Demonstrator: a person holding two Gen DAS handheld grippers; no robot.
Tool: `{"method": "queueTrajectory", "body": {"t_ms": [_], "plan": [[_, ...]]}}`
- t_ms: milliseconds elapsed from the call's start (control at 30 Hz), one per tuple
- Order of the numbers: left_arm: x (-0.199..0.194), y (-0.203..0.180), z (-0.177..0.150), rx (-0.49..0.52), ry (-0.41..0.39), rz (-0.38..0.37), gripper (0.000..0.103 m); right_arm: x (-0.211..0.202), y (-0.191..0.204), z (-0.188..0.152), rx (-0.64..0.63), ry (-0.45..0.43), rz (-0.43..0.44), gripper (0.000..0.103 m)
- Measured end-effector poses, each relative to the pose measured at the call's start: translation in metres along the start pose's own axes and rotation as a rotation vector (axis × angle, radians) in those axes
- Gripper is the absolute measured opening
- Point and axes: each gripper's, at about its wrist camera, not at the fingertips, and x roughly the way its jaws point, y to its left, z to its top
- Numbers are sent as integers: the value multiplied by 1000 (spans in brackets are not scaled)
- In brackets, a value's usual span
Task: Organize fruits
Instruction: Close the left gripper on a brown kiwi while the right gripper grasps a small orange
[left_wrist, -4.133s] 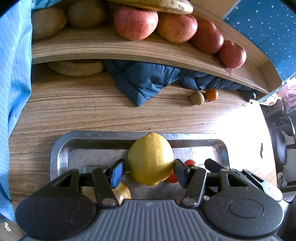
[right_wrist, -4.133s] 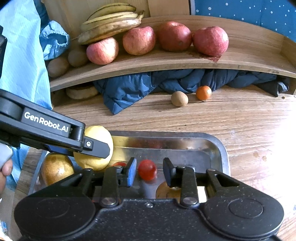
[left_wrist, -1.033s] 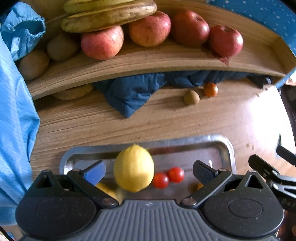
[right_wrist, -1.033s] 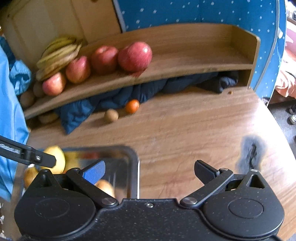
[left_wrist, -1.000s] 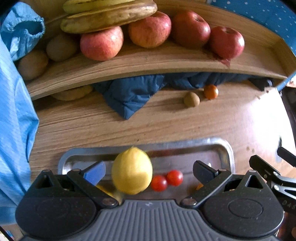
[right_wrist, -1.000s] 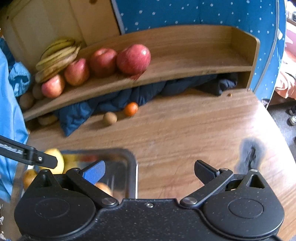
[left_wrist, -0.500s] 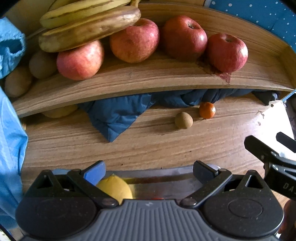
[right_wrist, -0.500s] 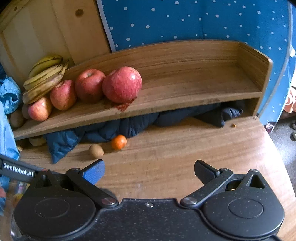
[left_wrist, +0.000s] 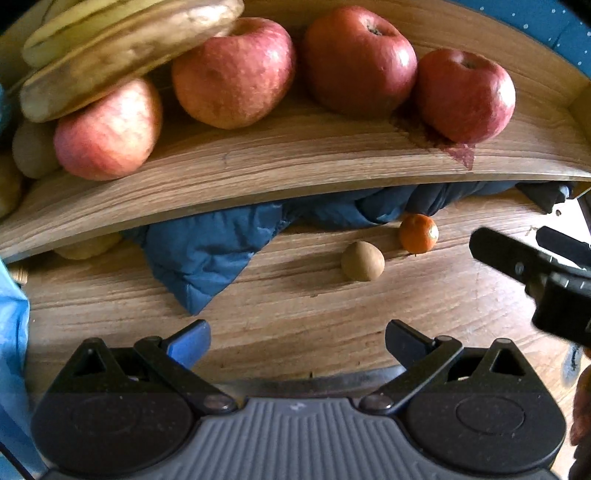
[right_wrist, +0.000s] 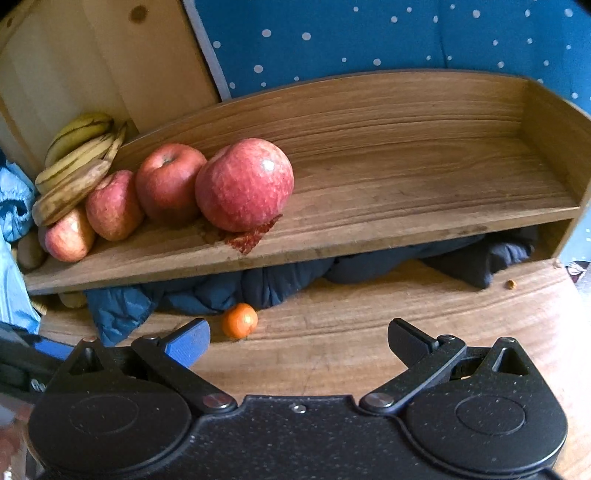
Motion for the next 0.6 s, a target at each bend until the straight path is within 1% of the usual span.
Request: {"method": "queueTrajectory", "body": {"t_ms": [133,233,433,500,567,600], "plan": [[5,-7,2,43,-29,14,102,9,-3,9,21,11,41,102],[7,-14,0,73,-48,15,100,15,-2,14,21,20,57,99],[12,-28,-6,132,-78,15,91,27,2,17,19,52,91,89],[14,-33,-7,143,-90,19,88,31,3,17,25,64,108,83],[15,-43,-10,152,-105,21,82,34,5,17,27,72,125,79],[13,-47,-11,156,-112,22,81,36,7,17,29,73,127,75]]}}
